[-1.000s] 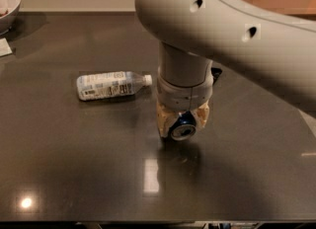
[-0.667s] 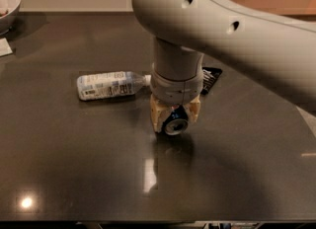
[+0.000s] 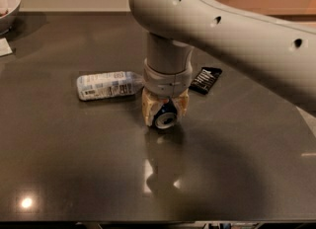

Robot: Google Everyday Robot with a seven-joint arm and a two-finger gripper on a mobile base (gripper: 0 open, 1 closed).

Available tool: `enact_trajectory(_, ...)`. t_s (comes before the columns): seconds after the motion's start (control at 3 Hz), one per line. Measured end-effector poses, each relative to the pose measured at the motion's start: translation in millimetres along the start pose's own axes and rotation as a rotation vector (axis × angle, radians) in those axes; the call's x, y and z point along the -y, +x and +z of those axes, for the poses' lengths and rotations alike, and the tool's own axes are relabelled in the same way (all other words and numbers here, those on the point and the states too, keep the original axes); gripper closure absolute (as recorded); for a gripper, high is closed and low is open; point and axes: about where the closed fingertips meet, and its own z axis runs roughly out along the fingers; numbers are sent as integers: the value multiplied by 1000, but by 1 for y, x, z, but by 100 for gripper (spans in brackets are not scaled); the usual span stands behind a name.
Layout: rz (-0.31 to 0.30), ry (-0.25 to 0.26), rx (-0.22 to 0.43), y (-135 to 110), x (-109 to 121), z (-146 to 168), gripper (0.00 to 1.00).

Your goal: Move pepsi can near blue plastic bottle

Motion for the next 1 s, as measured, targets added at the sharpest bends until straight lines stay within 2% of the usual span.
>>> enact_trajectory(1.0,-30,33,8,23,14,8,13)
